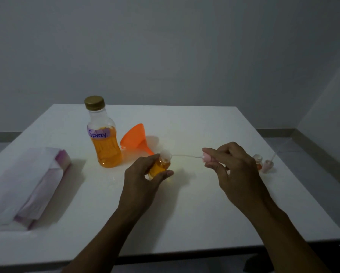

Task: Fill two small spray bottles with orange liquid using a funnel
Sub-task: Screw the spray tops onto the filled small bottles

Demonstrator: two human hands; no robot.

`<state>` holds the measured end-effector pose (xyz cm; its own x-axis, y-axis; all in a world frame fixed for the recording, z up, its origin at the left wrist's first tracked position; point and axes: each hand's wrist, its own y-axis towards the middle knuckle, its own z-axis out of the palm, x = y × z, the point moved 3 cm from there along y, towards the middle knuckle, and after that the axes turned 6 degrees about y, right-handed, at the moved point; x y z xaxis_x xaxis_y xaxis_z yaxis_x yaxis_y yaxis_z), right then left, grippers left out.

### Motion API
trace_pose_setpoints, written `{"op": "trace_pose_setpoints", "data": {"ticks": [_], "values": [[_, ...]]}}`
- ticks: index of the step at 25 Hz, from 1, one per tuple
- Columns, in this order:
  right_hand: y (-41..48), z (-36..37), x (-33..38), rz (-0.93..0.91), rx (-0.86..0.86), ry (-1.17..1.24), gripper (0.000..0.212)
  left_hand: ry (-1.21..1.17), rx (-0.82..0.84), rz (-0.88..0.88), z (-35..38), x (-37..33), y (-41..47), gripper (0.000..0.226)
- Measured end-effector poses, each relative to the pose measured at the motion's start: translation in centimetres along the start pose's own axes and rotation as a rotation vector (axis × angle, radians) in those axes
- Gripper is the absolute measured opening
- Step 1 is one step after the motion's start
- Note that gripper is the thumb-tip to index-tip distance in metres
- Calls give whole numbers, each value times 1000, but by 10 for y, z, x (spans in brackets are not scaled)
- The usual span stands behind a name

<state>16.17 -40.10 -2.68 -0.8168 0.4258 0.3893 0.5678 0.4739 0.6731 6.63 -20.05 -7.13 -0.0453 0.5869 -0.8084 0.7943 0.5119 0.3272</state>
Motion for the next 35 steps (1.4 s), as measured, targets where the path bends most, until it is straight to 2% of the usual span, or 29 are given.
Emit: {"op": "trace_pose_setpoints", "data": {"ticks": [4, 10, 14, 18, 23, 27, 30, 32, 35], "values": [[5, 3, 9, -100, 10, -37, 27, 27, 41, 47, 0, -5, -3, 47], [8, 19, 20, -154, 225, 36, 29, 137, 93, 133, 15, -10, -10, 50], [10, 15, 19, -32, 305, 164, 20, 138, 105, 123, 17, -12, -11, 50], [7, 14, 19, 54, 330, 190, 15, 165, 99, 141, 20, -14, -12, 43], [8, 12, 12, 179, 313, 6, 43, 183, 89, 141, 25, -17, -18, 43], [6, 2, 8, 279, 454, 230, 51, 198, 96, 176, 27, -18, -17, 41], [4, 2, 7, 225, 444, 232, 28, 213, 107, 181, 27, -16, -18, 42], [6, 4, 6, 300, 405, 170, 38, 212, 118, 177, 28, -14, -19, 41], [5, 4, 7, 291, 435, 213, 43, 225, 117, 187, 28, -14, -17, 41]]}}
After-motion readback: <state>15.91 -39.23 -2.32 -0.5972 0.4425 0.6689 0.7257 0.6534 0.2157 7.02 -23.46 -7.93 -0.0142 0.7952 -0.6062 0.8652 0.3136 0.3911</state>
